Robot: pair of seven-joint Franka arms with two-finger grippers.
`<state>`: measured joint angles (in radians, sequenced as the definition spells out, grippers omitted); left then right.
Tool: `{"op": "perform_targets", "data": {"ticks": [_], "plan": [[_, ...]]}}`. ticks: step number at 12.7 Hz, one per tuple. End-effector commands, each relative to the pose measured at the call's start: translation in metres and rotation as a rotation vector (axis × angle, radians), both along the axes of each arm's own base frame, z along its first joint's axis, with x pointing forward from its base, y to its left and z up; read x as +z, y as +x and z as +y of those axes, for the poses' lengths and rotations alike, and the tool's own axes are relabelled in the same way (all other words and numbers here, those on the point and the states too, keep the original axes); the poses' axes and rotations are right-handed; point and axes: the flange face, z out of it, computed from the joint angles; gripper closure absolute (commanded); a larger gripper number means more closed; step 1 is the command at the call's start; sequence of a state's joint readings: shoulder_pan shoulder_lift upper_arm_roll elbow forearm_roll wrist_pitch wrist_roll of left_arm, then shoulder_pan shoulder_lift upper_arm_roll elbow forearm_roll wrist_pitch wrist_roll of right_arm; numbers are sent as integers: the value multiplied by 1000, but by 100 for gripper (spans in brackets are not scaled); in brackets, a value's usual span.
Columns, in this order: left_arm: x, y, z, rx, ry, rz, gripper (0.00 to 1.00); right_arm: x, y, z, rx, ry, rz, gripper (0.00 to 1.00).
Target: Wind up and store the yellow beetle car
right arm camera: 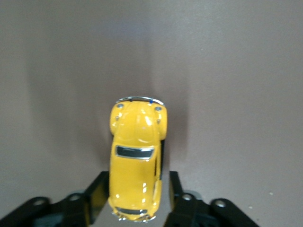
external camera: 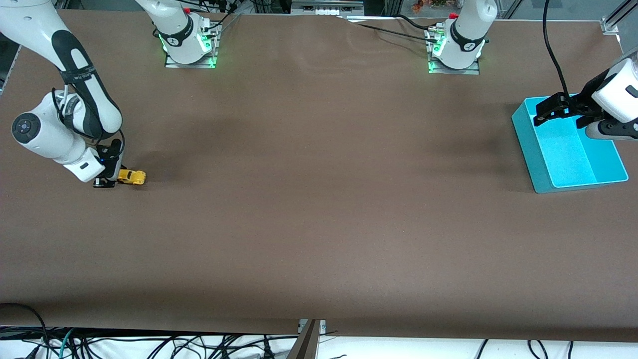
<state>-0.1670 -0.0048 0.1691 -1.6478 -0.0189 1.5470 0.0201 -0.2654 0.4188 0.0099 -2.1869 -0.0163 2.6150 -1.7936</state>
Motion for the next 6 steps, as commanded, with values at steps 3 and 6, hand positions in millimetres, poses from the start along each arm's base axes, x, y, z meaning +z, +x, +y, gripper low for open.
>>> {"op": "perform_targets", "data": {"ticks": [3, 6], "plan": [[7, 1, -1, -10, 11, -7, 0, 42, 48, -1, 31, 12, 21, 0], [8, 0, -1, -10, 11, -7, 0, 66, 60, 6, 36, 20, 31, 0]]}}
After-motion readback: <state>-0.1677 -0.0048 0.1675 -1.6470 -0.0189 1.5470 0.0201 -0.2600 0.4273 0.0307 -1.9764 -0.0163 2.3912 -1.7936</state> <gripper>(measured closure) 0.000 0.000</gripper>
